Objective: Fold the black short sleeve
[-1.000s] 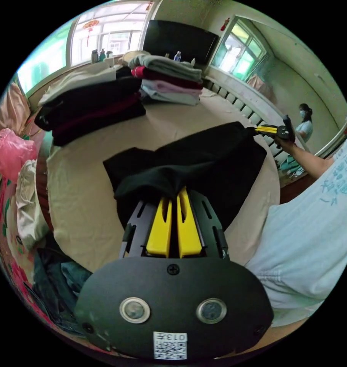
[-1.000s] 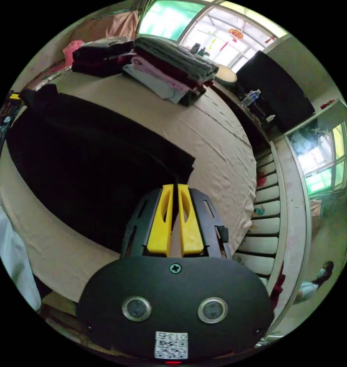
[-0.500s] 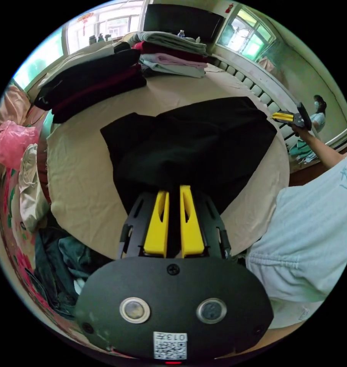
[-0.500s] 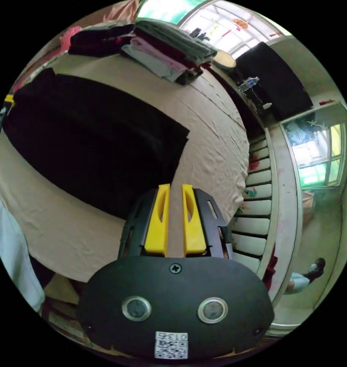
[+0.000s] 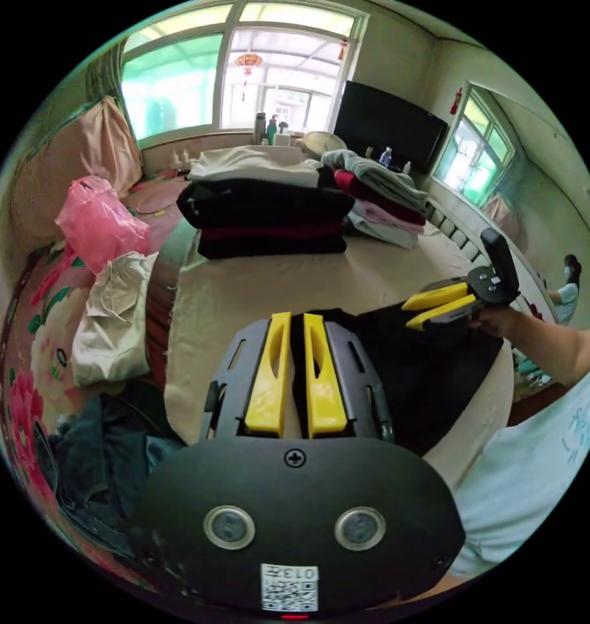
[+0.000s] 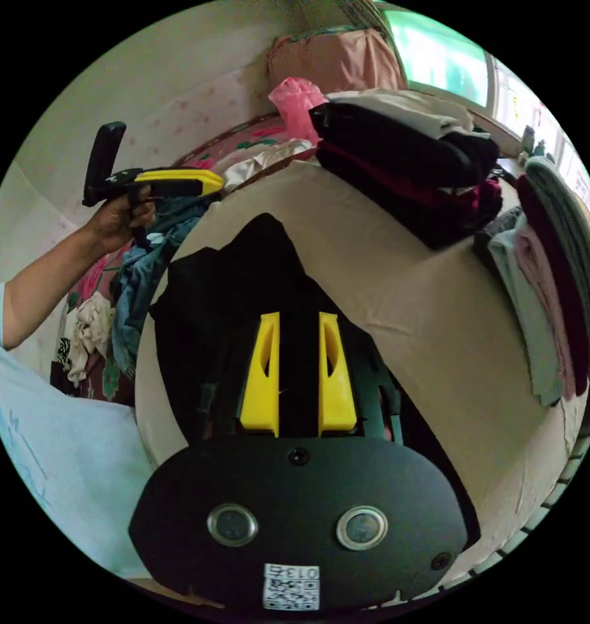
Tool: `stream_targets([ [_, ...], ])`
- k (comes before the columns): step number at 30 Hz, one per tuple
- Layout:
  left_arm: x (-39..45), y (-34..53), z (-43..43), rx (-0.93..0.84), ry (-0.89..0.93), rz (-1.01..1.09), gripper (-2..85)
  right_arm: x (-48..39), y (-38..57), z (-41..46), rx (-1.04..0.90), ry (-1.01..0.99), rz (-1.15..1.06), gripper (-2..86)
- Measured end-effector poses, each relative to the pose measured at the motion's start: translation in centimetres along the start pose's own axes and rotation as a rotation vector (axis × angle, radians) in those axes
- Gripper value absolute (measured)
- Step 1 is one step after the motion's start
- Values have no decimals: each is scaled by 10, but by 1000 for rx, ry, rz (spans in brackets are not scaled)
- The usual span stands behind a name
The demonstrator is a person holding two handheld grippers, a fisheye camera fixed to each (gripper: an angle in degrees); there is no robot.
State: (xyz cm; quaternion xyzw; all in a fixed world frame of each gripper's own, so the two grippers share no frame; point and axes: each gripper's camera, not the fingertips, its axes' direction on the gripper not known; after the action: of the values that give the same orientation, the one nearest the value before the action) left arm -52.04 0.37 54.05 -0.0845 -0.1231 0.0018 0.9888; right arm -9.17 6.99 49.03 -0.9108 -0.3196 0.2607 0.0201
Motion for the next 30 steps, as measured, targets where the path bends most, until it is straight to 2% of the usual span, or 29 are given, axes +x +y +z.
stream_targets([
  [6, -34, -22, 70, -140, 168, -57, 121, -15, -39, 45, -154, 26, -71, 89],
  [9, -36, -24, 97, -224, 249, -43, 79, -23, -39, 57, -193, 64, -76, 61],
  [11, -36, -22, 101, -254, 243, -24, 41, -31, -33, 52, -155, 127, -85, 34],
  [15, -42, -4, 65, -141, 205, -49, 26, -35, -14, 24, 17, 144, -49, 22],
  [18, -52, 14, 72, -130, 203, -134, 34, -29, 8, 16, 94, 134, 65, 18],
  [20, -67, 20, 83, -135, 276, -245, 44, -22, 22, 24, 76, 118, 159, 16],
  [22, -77, 21, 66, -26, 258, -307, 52, -20, 32, 18, 119, 94, 213, 16],
  [24, -77, 19, 47, 30, 240, -278, 54, -19, 43, 4, 199, 70, 286, 15],
  [26, -70, 17, 33, 70, 301, -217, 56, -22, 65, -18, 322, 57, 424, 15],
  [30, -33, 17, 22, 17, 334, -41, 59, -34, 109, -37, 427, 107, 688, 18],
])
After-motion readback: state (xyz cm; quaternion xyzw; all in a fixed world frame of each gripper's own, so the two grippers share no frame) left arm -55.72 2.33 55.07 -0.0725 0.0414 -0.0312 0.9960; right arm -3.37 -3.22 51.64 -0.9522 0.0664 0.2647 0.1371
